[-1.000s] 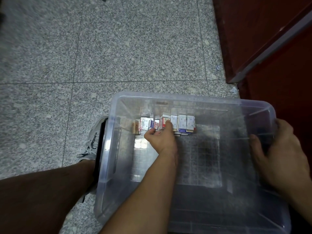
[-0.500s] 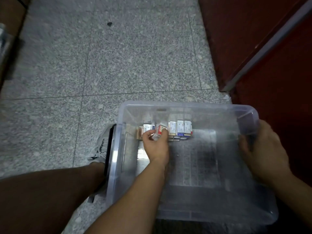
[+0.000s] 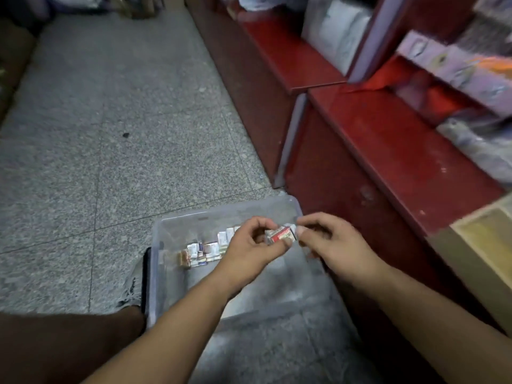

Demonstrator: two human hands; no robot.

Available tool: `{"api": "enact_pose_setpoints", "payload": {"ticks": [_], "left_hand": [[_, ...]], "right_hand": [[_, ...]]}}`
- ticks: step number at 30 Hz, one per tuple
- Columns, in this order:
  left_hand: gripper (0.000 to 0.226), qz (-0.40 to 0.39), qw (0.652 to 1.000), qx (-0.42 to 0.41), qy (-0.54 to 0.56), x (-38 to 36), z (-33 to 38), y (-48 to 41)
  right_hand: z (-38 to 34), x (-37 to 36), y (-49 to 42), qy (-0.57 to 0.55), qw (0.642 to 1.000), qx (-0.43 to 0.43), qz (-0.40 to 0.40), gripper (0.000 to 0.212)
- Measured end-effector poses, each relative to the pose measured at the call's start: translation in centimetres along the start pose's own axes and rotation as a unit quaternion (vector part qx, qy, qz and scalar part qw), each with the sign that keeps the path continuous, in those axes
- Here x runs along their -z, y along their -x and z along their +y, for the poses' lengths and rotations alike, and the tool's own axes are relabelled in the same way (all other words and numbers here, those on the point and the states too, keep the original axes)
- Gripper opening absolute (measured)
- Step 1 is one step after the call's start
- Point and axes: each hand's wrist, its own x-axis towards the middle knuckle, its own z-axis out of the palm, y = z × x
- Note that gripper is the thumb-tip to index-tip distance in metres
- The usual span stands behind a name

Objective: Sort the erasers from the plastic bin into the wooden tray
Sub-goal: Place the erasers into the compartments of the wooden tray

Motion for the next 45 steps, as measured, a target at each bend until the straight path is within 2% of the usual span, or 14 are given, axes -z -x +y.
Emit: {"api": "enact_pose_setpoints", "payload": {"ticks": [5,8,11,16,19,22,26,31,33,36,40,45], "left_hand": [[0.025,-0.13,0.989,-0.055,-0.051,-6.4,5.5,4.5],[0.038,-0.19,0.977,-0.066,-0.068,-10.0,7.5,6.4],[0.044,-0.242,0.96,-0.088,-0.109,-13.4,8.9,7.4],[0.051,-0.302,0.936,-0.112,-0.141,-19.0,10.6,8.5],[0.045,-0.337,0.923,-0.113,-0.148,-21.9,11.4,8.1],[0.034,-0.355,0.917,-0.114,-0.145,-24.5,11.6,7.4],[0.033,-0.359,0.917,-0.103,-0.137,-27.3,11.1,6.3],[0.016,-0.329,0.936,-0.075,-0.099,-29.4,10.1,4.8],[0.013,-0.315,0.943,-0.061,-0.085,-30.1,9.9,4.0],[0.012,-0.294,0.953,-0.036,-0.064,-30.7,9.8,2.8],[0.017,-0.287,0.954,-0.039,-0.082,-31.2,9.3,1.6],[0.013,-0.302,0.948,-0.038,-0.091,-32.2,8.8,1.7]], "right_hand": [[-3.0,5.7,8.1,-0.091,0.994,0.023,0.064,0.008],[-3.6,8.8,12.6,-0.139,0.985,0.033,0.1,0.011],[-3.2,11.6,16.0,-0.21,0.967,0.022,0.143,0.026],[-2.5,15.5,19.6,-0.28,0.931,0.009,0.234,0.037],[-2.5,18.0,20.9,-0.286,0.92,0.017,0.268,0.023],[-2.1,19.8,21.8,-0.296,0.904,0.02,0.309,0.012],[-1.2,21.7,21.8,-0.296,0.889,0.003,0.35,0.017],[-0.6,24.0,20.8,-0.289,0.883,-0.025,0.37,0.018],[0.0,25.5,20.5,-0.231,0.876,-0.039,0.42,0.012],[1.6,28.2,19.8,-0.018,0.876,-0.077,0.476,0.003],[3.6,29.4,17.9,0.225,0.864,-0.115,0.436,0.014],[3.7,29.6,16.5,0.427,0.807,-0.09,0.398,0.017]]}}
